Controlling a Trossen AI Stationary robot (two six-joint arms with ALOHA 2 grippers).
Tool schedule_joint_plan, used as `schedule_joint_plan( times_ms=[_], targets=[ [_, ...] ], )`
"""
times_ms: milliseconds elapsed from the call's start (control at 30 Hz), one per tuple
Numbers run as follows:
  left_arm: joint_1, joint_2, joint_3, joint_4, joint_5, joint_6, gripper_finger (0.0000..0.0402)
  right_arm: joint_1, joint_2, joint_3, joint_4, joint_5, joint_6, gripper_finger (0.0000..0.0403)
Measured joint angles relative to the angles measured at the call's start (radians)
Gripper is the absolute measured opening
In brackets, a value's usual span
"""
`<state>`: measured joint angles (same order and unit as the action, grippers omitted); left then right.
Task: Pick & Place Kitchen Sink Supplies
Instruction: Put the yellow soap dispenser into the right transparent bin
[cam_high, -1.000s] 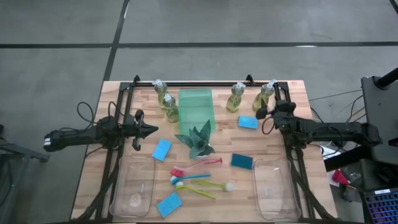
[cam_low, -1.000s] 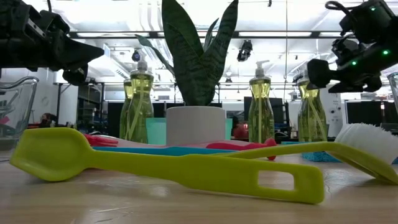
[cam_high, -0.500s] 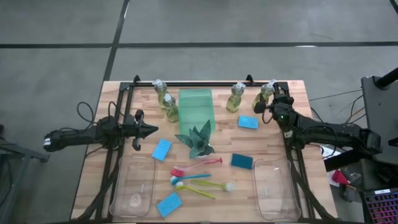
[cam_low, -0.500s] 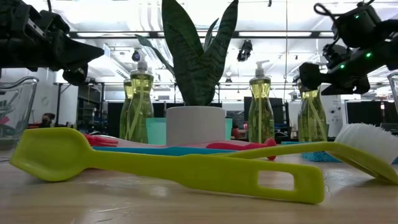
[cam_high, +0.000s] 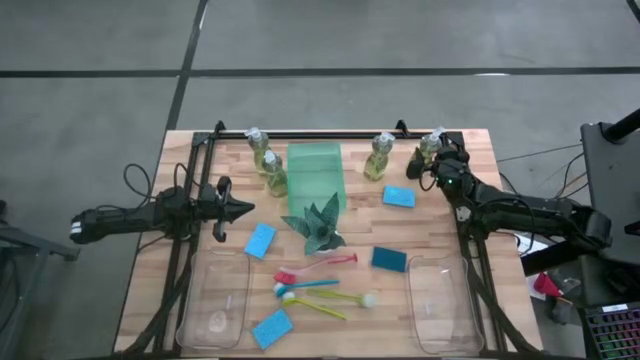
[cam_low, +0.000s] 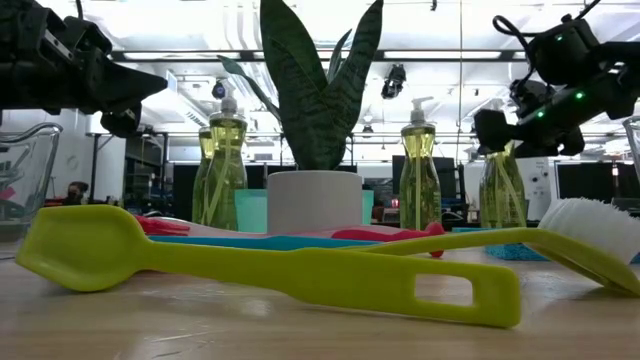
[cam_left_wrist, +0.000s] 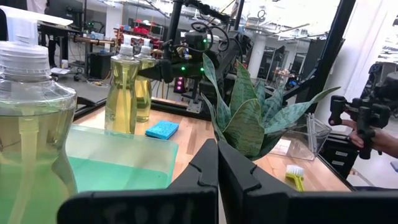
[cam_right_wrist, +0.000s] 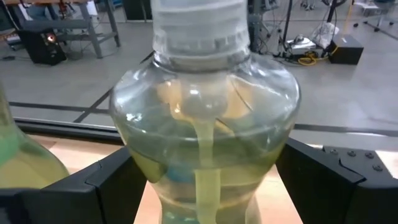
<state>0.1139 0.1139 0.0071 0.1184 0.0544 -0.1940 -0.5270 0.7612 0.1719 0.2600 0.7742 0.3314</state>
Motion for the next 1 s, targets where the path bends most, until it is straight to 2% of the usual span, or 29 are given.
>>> schedule_joint_plan(
  times_ms=[300, 533, 667, 1000],
  targets=[
    [0.000, 0.000, 0.000, 0.000, 0.000, 0.000, 0.0000, 0.000, 0.000, 0.001, 0.031, 0.003, -0.038, 0.0318],
    [0.000, 0.000, 0.000, 0.000, 0.000, 0.000, 0.0000, 0.000, 0.000, 0.001, 0.032, 0.003, -0.055, 0.0254],
    [0.000, 0.000, 0.000, 0.000, 0.000, 0.000, 0.0000, 0.000, -0.001, 0.001, 0.033, 0.003, -0.056, 0.0230],
    [0.000, 0.000, 0.000, 0.000, 0.000, 0.000, 0.0000, 0.020, -0.062, 0.001, 0.032, -0.023, -0.080, 0.0223]
  ],
)
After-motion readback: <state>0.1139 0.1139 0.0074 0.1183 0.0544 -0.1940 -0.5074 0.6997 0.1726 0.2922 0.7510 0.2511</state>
